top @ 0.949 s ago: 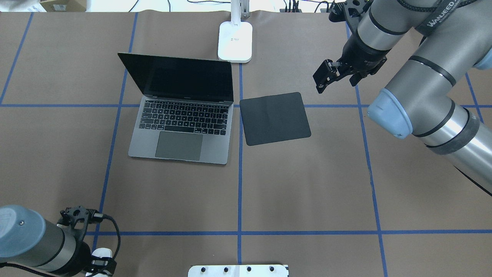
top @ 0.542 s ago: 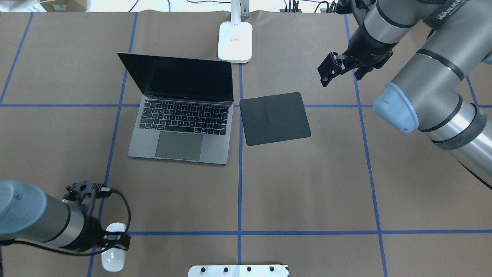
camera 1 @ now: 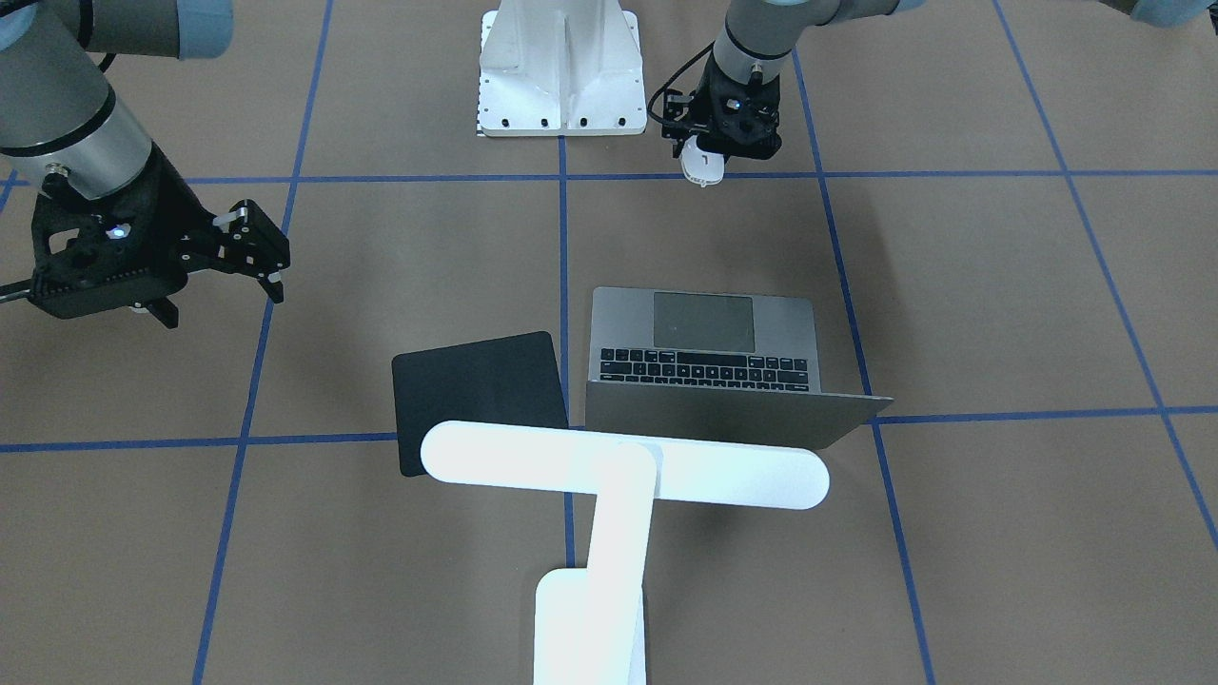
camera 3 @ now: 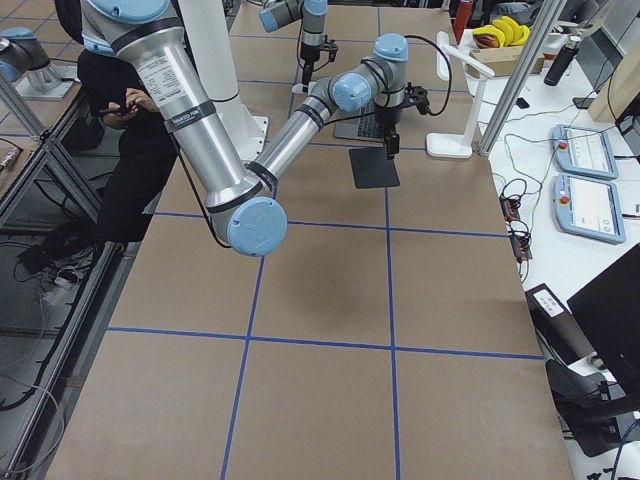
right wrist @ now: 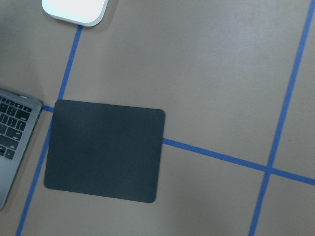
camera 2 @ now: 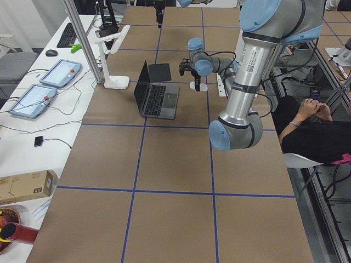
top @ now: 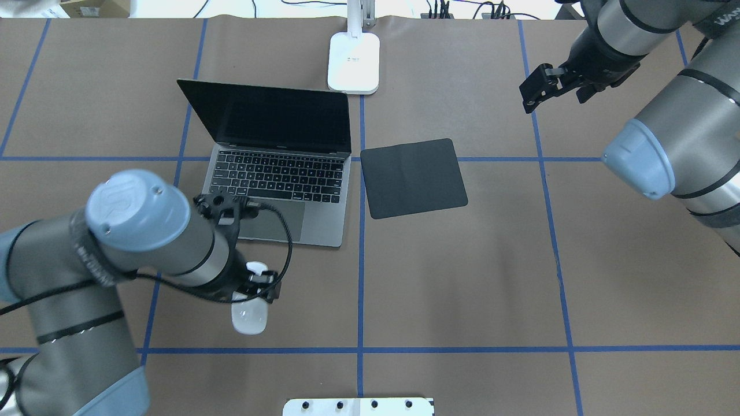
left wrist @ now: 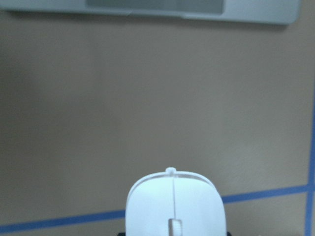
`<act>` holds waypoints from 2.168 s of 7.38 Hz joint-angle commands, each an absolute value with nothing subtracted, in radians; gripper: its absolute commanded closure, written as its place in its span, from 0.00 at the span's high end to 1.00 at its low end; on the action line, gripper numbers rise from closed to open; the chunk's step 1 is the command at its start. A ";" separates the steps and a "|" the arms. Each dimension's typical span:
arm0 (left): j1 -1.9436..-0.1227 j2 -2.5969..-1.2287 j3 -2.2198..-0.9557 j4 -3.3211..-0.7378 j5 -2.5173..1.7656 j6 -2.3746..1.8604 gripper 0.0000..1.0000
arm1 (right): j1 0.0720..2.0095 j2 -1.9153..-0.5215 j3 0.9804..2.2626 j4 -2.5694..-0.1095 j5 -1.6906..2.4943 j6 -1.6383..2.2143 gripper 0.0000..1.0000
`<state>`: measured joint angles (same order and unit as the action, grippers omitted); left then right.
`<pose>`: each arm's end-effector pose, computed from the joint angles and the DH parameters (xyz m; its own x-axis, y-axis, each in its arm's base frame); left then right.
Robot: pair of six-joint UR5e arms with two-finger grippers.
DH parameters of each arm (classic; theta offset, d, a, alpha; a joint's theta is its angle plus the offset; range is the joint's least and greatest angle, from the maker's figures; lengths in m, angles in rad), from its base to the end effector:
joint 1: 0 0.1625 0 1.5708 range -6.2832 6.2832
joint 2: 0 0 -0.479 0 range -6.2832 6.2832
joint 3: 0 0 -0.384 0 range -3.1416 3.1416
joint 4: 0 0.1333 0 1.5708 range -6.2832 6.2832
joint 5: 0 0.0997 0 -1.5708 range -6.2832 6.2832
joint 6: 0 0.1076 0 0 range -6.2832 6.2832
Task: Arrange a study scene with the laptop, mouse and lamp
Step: 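Carry the white mouse with the left gripper onto the mouse pad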
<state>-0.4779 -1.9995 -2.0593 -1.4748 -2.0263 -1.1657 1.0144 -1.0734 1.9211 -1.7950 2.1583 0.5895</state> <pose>0.4677 -0.3391 0.2862 0.6061 0.0846 -0.7909 -0.1216 0.9925 0.0130 -0.2627 -0.5619 0.3100 0.6838 -0.2106 0.6986 0.0585 0.9702 0.2352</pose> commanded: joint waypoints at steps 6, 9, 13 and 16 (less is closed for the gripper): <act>-0.595 -2.457 -1.521 -1.594 -2.026 -1.124 0.65 | 1.060 -1.127 1.916 -1.795 2.164 0.588 1.00; -0.595 -2.581 -1.326 -1.635 -2.025 -1.120 0.65 | 1.060 -1.126 1.911 -1.796 2.169 0.586 1.00; -0.597 -2.671 -1.140 -1.730 -2.010 -1.132 0.66 | 1.063 -1.127 1.902 -1.793 2.172 0.586 1.00; -0.598 -2.672 -1.085 -1.808 -1.967 -1.140 0.66 | 1.063 -1.127 1.901 -1.792 2.174 0.587 1.00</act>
<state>-0.5976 -2.6715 -1.1161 -1.7651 -1.9767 -1.1355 1.0630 -1.1275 1.9013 -1.7929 2.1731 0.5863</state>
